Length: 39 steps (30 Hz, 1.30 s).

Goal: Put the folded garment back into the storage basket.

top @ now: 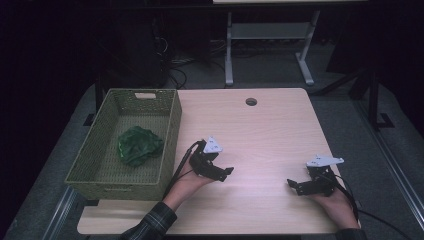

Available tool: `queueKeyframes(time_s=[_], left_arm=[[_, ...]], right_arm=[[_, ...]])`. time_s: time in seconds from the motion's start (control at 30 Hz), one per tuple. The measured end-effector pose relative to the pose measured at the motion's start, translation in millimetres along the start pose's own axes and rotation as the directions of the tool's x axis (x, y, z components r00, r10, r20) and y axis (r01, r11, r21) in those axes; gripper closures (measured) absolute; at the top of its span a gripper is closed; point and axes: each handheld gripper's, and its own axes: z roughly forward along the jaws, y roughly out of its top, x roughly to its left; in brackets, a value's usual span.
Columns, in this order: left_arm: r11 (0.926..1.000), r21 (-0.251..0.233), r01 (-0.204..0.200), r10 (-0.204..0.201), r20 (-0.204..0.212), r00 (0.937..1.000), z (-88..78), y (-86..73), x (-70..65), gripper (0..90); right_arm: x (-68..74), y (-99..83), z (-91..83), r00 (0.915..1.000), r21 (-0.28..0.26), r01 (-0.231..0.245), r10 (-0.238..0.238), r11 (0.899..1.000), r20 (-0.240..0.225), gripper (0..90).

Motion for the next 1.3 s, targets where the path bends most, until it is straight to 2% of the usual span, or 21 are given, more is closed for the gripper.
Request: queueKeyframes(time_s=[0.3,0.53,0.63,0.8,1.3], left_arm=[[0.9994,0.034,0.012,-0.012,-0.002,0.9999,13.1,-14.3,-0.3,12.8],[0.9972,0.074,-0.010,0.010,-0.004,0.9999,24.0,-24.8,-1.8,12.6],[0.9972,0.074,-0.006,0.006,0.003,1.0000,26.7,-27.9,-2.7,12.6],[0.9991,0.038,-0.021,0.021,0.001,0.9998,27.5,-32.3,-4.7,12.6],[0.9992,0.036,-0.018,0.018,0.004,0.9998,27.6,-32.6,-5.0,12.8]], right_arm=[[0.0,0.0,0.0,1.0000,0.000,0.000,0.000,1.000,0.000,2.4],[0.0,0.0,0.0,1.0000,-0.001,0.000,0.000,1.000,0.000,2.4],[0.0,0.0,0.0,1.0000,-0.001,-0.001,0.001,1.000,0.000,2.4],[0.1,0.0,0.0,1.0000,0.000,-0.001,0.001,1.000,0.000,2.4],[0.2,0.0,0.0,1.0000,-0.001,-0.002,0.002,1.000,0.000,2.4]])
